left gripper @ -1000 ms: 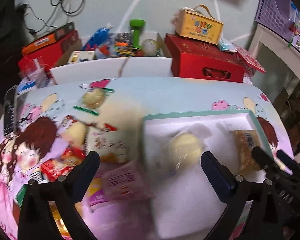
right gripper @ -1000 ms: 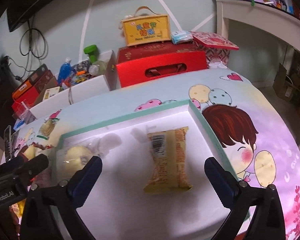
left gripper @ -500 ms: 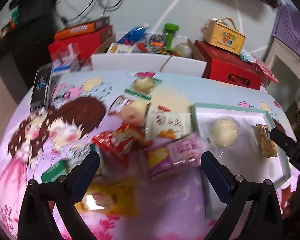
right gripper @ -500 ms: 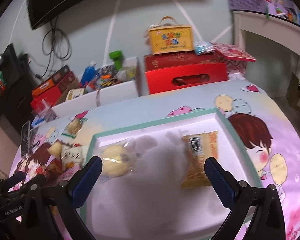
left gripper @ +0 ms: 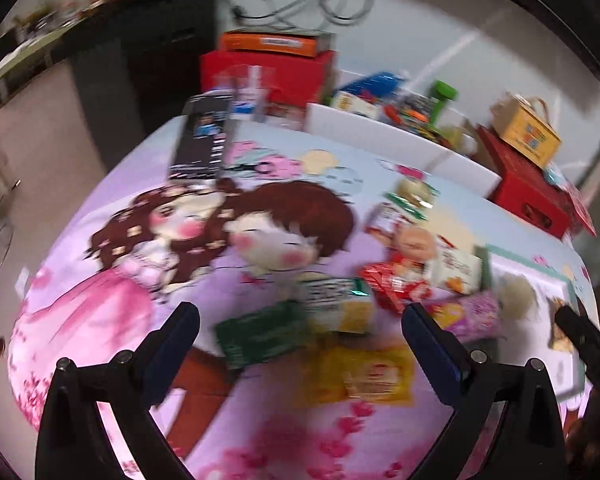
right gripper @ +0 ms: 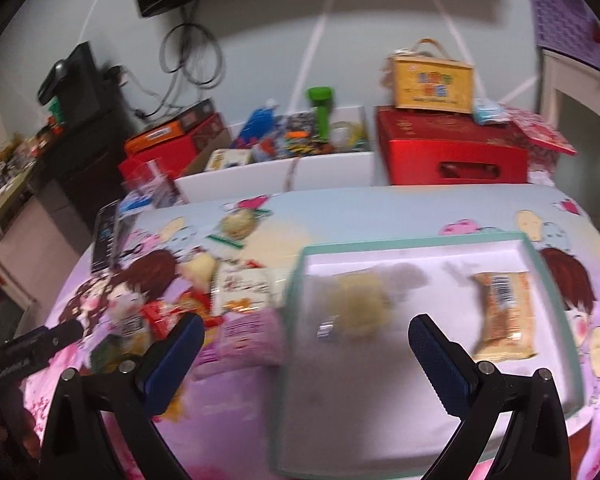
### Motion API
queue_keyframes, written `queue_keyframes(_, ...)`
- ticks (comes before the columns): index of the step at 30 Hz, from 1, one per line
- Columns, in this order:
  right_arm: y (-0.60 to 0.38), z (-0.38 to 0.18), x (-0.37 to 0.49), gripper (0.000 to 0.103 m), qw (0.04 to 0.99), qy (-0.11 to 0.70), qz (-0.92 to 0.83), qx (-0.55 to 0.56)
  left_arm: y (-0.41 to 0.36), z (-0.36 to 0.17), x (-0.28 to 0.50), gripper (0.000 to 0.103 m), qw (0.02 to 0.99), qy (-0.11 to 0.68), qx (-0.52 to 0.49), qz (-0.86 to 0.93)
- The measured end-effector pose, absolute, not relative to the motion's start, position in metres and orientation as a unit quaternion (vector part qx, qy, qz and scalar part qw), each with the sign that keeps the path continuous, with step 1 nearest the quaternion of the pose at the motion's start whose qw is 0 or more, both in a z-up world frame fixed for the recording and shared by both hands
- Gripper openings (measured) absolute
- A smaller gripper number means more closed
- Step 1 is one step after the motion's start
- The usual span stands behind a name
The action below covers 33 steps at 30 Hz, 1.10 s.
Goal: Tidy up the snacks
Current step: 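Move both tools back over the remaining snack pile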
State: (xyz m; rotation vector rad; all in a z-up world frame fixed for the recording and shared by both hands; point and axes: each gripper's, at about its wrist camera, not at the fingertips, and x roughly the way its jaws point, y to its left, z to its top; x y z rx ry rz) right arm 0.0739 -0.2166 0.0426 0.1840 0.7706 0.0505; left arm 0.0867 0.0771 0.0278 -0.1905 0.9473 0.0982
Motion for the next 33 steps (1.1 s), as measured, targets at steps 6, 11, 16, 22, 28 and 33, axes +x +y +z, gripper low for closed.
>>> queue_keyframes(6,-0.165,0.031,0.078,0.103,0.912,0.397,0.070,0.071,0.117,0.020,0.080,0.101,0.872,0.464,-0.127,0.085)
queue_keyframes(11,-0.121,0.017,0.079,0.103,0.901,0.419,0.106,0.046,0.135,0.009,0.079,0.101,0.861,0.475,-0.151,0.096)
queue_keyframes(16,-0.092,0.001,0.079,0.103,0.889,0.439,0.125,0.031,0.141,-0.008,0.084,0.101,0.843,0.500,-0.176,0.093)
queue_keyframes(22,-0.072,-0.014,0.081,0.103,0.876,0.460,0.142,0.029,0.141,-0.029,0.093,0.101,0.821,0.522,-0.217,0.073)
queue_keyframes(28,-0.059,-0.028,0.086,0.103,0.866,0.476,0.148,0.028,0.137,-0.037,0.102,0.101,0.813,0.532,-0.227,0.064)
queue_keyframes(33,-0.053,-0.033,0.089,0.103,0.863,0.481,0.153,0.028,0.137,-0.043,0.108,0.101,0.808,0.537,-0.234,0.062)
